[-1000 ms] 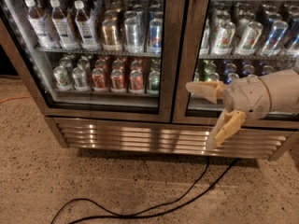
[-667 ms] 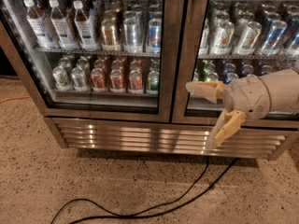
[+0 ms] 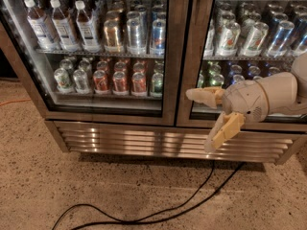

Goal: Open left fridge door

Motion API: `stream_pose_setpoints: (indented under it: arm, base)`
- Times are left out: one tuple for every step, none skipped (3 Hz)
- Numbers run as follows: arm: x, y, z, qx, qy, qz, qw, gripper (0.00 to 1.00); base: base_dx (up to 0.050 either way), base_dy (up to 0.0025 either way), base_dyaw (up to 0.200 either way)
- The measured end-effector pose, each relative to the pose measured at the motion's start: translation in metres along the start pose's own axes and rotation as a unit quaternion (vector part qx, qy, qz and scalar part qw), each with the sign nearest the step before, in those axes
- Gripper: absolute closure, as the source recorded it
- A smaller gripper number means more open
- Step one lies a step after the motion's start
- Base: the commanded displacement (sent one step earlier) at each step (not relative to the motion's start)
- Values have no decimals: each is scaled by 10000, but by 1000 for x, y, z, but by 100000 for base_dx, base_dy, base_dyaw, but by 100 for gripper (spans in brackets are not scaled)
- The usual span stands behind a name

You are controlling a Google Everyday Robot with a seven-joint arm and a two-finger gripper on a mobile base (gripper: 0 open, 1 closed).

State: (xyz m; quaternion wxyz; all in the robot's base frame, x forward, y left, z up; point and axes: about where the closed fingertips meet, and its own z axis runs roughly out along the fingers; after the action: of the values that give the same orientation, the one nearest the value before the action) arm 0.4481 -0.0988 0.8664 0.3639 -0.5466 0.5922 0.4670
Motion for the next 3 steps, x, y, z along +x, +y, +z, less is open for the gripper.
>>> stream_pose_setpoints:
  arm:
    - [-48, 17, -17, 126, -193, -328, 9992, 0]
    - [-98, 40, -43, 372, -276, -708, 9964, 0]
    - [-126, 53, -58, 516, -318, -925, 9939, 0]
  base:
    - [0, 0, 0]
    - [0, 0, 0]
    - [0, 0, 0]
